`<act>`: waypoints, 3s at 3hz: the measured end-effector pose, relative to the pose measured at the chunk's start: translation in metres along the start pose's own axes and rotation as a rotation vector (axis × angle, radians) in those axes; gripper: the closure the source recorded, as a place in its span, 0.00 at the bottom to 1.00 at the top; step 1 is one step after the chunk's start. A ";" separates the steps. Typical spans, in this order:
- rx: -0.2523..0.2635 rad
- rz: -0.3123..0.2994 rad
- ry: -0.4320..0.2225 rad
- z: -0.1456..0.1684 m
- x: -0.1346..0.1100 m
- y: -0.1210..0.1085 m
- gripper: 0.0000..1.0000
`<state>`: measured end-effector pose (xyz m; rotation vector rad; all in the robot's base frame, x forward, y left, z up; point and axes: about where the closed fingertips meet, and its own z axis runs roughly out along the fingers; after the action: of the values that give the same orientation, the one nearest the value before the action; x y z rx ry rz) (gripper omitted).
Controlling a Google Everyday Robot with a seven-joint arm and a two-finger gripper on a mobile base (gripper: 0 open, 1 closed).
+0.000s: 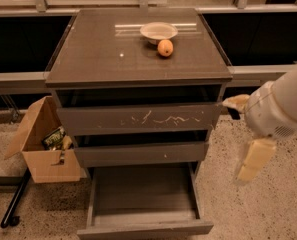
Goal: Close bottom drawer
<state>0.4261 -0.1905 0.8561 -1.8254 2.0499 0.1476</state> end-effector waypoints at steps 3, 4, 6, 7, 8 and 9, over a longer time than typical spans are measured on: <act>-0.117 -0.031 -0.014 0.123 0.027 0.042 0.00; -0.179 -0.044 -0.012 0.186 0.039 0.052 0.00; -0.324 -0.001 -0.087 0.306 0.066 0.092 0.18; -0.399 0.046 -0.110 0.360 0.080 0.120 0.41; -0.426 0.060 -0.119 0.375 0.083 0.131 0.64; -0.427 0.060 -0.119 0.375 0.083 0.131 0.88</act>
Offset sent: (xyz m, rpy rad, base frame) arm -0.0132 0.0118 -0.0726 0.0583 0.0522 0.0361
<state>0.3740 -0.1247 0.4593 -1.9323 2.1056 0.7427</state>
